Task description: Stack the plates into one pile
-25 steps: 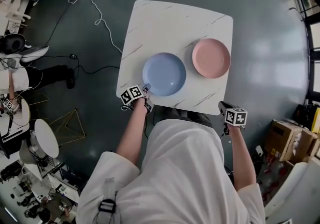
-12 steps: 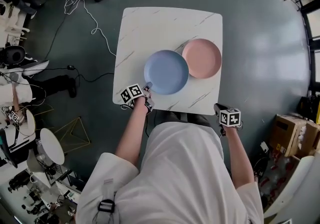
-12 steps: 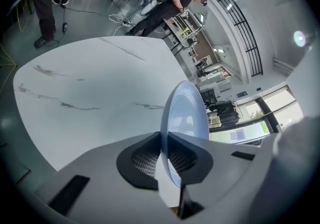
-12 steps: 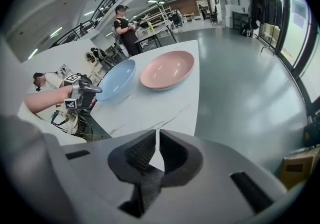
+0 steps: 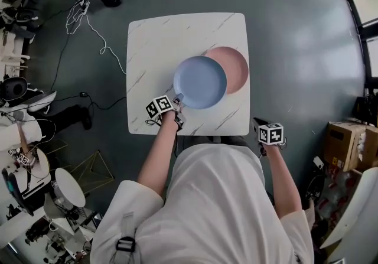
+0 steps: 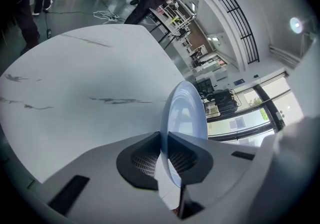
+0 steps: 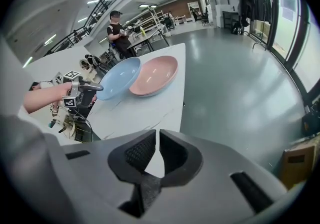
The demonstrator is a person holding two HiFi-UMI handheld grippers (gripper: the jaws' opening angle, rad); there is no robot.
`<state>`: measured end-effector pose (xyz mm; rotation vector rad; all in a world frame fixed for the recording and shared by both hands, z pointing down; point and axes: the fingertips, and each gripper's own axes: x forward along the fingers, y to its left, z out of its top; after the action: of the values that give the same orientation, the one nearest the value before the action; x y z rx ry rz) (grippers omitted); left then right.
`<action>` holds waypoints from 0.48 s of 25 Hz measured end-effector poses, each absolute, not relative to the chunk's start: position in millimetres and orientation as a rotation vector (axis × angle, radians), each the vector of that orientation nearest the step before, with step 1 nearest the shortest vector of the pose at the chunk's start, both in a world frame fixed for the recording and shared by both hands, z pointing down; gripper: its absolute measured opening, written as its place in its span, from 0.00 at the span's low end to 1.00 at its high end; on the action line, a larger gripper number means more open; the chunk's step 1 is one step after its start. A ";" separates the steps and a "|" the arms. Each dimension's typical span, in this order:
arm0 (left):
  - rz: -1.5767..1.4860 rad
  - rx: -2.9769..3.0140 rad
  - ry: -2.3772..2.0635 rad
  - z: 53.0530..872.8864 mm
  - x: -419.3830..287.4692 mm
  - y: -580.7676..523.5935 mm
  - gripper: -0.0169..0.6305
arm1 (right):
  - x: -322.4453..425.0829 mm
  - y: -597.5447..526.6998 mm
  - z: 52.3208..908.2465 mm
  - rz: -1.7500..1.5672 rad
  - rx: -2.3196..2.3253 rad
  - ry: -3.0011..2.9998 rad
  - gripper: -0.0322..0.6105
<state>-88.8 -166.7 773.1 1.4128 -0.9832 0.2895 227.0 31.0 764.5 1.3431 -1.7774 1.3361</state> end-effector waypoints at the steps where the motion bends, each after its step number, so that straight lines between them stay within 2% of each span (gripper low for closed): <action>1: 0.298 1.418 -0.979 772.8 -81.5 -168.9 0.09 | 229.7 30.9 764.9 1.342 1.348 -1.775 0.11; 12: 0.386 1.414 -1.014 784.5 -28.6 -193.9 0.09 | 249.5 26.8 776.4 1.432 1.401 -1.749 0.11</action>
<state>-28.6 -193.9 784.5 1.4139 -1.0141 0.3857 249.5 26.8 776.4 1.4010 -1.7486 1.4321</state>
